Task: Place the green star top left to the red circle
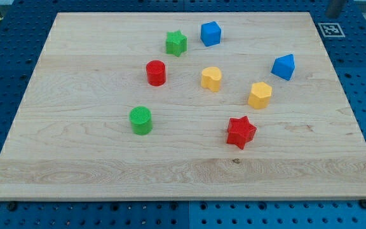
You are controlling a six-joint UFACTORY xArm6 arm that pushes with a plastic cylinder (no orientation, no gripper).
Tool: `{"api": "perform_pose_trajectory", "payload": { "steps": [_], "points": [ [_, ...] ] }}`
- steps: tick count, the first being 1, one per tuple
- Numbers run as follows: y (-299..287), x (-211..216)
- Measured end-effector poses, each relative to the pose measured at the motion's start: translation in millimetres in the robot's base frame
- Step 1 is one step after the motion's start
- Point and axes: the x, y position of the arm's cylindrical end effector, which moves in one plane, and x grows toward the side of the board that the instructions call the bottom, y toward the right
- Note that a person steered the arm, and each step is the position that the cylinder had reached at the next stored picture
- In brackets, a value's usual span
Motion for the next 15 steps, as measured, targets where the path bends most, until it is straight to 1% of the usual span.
{"api": "perform_pose_trajectory", "payload": {
  "steps": [1, 2, 3, 4, 5, 6, 7, 8, 9, 10, 11, 12, 13, 14, 15],
  "points": [
    [-10, 33],
    [-91, 79],
    [-174, 81],
    [-177, 81],
    [-219, 102],
    [-240, 121],
    [-256, 122],
    [-326, 122],
    [-329, 117],
    [-338, 99],
    [-348, 99],
    [-394, 99],
    [-404, 100],
    [-371, 118],
    [-368, 153]
  ]
}}
